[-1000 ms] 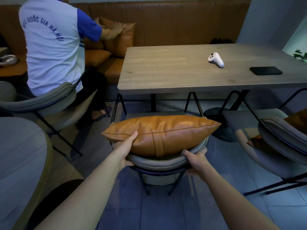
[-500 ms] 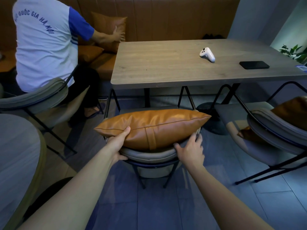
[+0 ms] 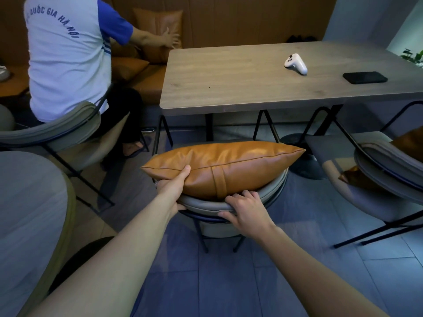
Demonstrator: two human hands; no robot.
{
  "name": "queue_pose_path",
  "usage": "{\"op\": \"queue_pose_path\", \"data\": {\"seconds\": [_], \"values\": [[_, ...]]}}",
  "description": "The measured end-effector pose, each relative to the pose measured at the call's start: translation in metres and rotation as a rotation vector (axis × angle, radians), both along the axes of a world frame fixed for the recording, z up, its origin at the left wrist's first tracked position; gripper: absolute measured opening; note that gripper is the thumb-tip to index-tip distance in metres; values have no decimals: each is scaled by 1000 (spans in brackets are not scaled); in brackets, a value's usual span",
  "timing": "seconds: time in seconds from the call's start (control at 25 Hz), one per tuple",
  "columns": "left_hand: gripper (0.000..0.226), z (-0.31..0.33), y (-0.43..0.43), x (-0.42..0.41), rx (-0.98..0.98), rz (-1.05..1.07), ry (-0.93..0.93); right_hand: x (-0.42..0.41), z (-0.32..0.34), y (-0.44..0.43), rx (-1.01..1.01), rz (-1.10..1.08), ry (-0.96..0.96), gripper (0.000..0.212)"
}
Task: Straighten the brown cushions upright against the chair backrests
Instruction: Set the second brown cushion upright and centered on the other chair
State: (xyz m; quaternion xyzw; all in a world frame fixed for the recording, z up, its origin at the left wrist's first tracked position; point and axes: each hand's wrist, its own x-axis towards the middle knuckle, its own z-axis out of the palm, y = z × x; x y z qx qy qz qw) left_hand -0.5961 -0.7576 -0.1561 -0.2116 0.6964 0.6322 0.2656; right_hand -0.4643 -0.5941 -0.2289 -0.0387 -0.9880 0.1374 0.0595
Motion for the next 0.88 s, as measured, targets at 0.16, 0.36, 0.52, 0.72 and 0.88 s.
{"op": "queue_pose_path", "data": {"seconds": [0.16, 0.36, 0.52, 0.72, 0.88], "values": [[100, 1, -1, -5, 3, 3, 0, -2, -4, 3, -14, 25, 51, 58], [99, -1, -10, -5, 12, 19, 23, -5, -5, -5, -20, 73, 82, 59], [100, -5, -10, 0, 26, 43, 56, -4, -5, -3, -41, 80, 72, 56], [100, -11, -3, 11, 1, 132, 108, -6, 4, -2, -50, 54, -1, 45], [98, -12, -1, 16, -20, 131, 126, -9, 9, -2, -82, 44, -70, 40]]}}
